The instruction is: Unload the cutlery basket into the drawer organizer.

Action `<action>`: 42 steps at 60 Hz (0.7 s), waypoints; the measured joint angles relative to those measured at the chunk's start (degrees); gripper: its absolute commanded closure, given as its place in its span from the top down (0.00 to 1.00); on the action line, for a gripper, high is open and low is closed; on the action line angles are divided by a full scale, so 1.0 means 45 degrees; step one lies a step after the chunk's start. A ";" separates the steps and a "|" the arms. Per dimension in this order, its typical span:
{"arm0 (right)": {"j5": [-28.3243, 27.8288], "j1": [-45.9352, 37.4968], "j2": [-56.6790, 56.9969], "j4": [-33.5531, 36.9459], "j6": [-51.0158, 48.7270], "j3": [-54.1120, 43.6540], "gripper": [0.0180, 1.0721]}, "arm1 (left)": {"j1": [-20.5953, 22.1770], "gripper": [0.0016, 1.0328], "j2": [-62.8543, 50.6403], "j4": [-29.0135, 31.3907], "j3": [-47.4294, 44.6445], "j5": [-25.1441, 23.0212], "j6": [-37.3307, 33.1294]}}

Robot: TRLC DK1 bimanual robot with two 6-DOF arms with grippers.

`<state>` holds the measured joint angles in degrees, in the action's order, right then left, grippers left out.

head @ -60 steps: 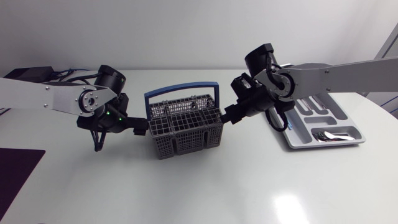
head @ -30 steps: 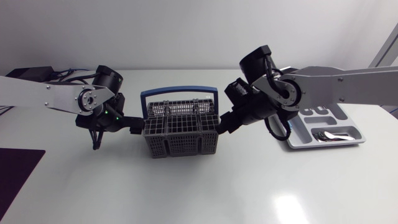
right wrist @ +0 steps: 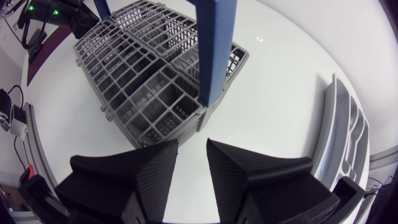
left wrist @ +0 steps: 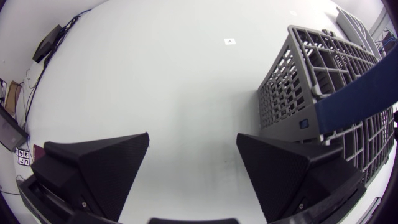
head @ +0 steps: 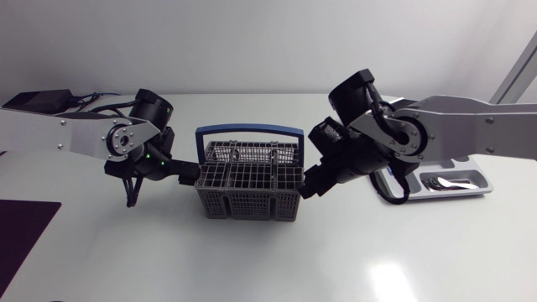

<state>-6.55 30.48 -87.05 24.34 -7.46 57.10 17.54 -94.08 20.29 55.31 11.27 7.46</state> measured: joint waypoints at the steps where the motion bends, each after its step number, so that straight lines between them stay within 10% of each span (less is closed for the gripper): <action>1: 0.0000 -0.0049 0.0005 -0.0005 0.0000 -0.0019 0.37 | 0.0049 0.96 0.0024 0.0000 -0.0029 0.0000 0.0000; 42: 0.0146 -0.0476 0.0034 -0.0053 -0.0005 -0.0097 0.37 | 0.0505 0.96 0.0408 0.0053 -0.0165 -0.0209 -0.0146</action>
<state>-5.89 28.34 -86.89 24.10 -7.49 56.66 19.81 -92.25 20.53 54.57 10.33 6.81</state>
